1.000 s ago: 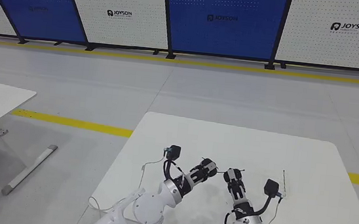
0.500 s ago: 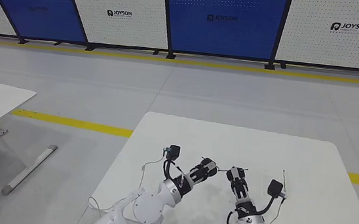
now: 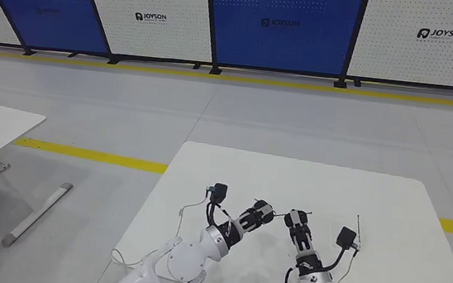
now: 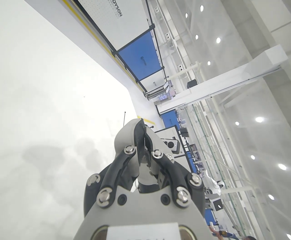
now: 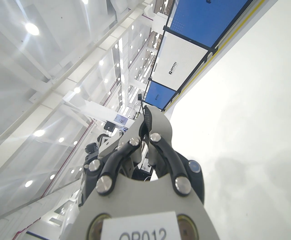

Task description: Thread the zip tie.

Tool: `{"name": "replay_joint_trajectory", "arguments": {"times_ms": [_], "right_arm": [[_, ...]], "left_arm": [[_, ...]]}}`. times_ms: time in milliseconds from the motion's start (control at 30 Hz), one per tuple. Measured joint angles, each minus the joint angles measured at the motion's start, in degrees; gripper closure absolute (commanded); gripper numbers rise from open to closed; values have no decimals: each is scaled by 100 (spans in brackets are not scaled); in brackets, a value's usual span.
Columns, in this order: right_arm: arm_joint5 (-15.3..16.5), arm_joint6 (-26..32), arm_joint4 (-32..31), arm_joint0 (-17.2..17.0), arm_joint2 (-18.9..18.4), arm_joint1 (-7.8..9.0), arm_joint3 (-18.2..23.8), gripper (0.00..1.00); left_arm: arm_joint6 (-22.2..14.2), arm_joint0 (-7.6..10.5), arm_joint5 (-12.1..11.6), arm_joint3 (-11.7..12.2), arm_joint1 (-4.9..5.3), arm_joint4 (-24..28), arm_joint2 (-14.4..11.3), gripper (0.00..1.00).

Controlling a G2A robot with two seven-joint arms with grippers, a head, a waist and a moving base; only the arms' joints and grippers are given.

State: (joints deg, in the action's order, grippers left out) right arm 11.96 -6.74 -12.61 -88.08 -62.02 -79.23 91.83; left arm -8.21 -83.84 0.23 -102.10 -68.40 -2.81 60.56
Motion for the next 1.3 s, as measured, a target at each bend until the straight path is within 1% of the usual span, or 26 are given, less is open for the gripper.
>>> {"name": "replay_joint_trajectory", "arguments": {"times_ms": [100,300,733,767,800,900,933,1000,1200,1300], "right_arm": [[-68,19,-48,-50,-46,7,70,100],[-155,64,-113,-74,-72,5,132,100],[-219,82,-168,-81,-88,-14,135,100],[-222,82,-170,-82,-89,-15,135,100],[-225,83,-173,-83,-91,-17,136,100],[-230,84,-177,-88,-95,-22,139,100],[-230,84,-176,-89,-96,-23,139,100],[-228,86,-169,-92,-99,-26,136,100],[-211,84,-161,-97,-109,-35,126,100],[-200,89,-170,-96,-111,-39,128,100]], "left_arm": [[-20,-3,22,15,1,-166,-45,100],[-47,8,45,20,-3,-263,-80,100],[5,-11,92,21,-8,-246,-23,100],[-8,-10,95,22,-7,-258,-26,96],[-41,-7,102,22,-6,-288,-33,84],[-67,-6,108,18,-5,-316,-38,79],[-68,-6,110,16,-6,-319,-39,76],[-71,-6,113,14,-7,-322,-42,76],[-89,8,140,33,-13,-369,-68,84],[-91,20,154,51,-17,-391,-87,85]]}}
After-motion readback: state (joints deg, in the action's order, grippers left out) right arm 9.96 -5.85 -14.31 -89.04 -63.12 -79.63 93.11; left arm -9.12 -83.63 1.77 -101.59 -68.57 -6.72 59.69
